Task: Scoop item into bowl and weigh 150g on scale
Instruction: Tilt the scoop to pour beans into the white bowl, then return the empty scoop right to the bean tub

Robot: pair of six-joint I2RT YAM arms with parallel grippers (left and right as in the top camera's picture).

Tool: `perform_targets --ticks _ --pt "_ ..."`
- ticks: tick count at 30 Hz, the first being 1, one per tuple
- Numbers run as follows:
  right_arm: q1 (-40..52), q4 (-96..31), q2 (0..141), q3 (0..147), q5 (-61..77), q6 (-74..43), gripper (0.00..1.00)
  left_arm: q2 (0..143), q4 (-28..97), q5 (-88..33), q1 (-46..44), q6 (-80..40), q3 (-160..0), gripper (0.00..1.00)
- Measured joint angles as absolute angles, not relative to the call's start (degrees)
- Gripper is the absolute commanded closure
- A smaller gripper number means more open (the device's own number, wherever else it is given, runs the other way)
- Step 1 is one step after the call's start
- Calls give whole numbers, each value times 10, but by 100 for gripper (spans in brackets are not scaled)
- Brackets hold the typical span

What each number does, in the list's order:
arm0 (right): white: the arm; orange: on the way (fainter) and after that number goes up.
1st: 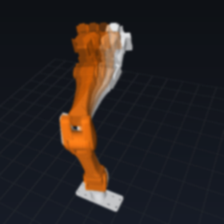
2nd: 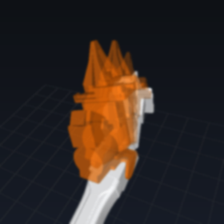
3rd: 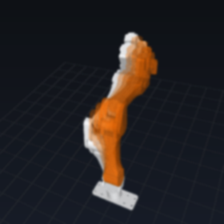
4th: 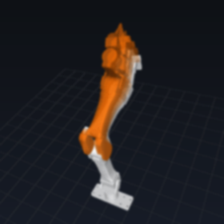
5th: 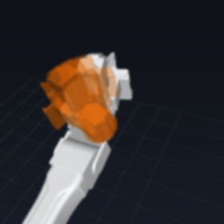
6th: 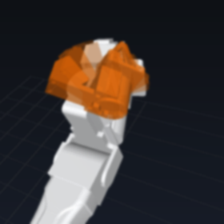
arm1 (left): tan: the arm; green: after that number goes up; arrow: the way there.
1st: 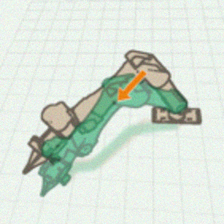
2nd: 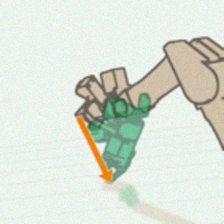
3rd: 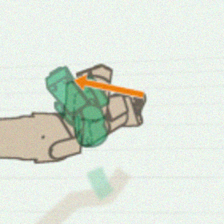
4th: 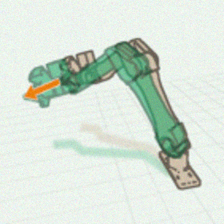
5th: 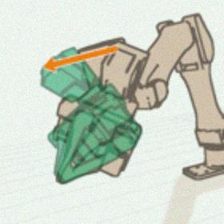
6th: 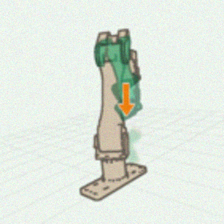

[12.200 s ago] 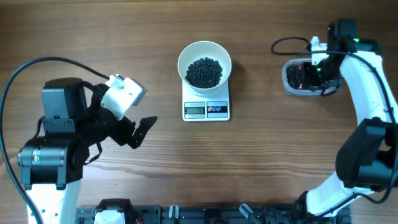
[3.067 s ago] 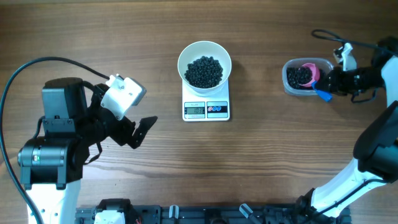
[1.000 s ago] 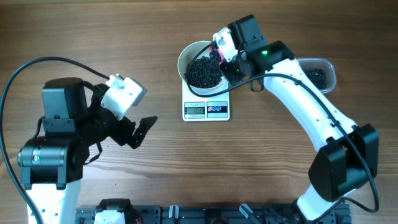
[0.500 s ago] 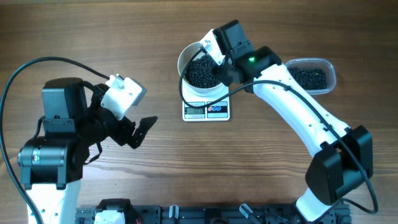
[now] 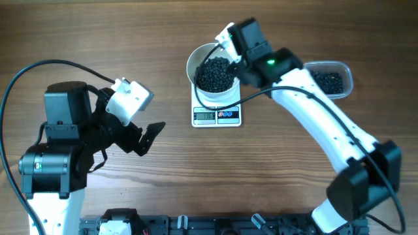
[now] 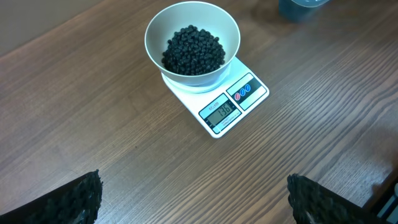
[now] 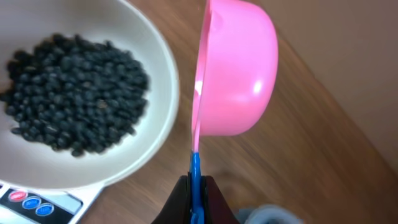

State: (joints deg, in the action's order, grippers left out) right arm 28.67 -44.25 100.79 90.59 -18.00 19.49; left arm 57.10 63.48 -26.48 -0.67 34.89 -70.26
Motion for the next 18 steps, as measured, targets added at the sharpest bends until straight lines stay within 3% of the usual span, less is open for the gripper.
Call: perform_targets --ticks 10,18 --pt "65 -705 927 933 -107 115 96 571 635 -265 -7 349 -703 0" --pt "-18 -720 940 933 -13 104 96 571 635 -265 -7 349 -703 0"
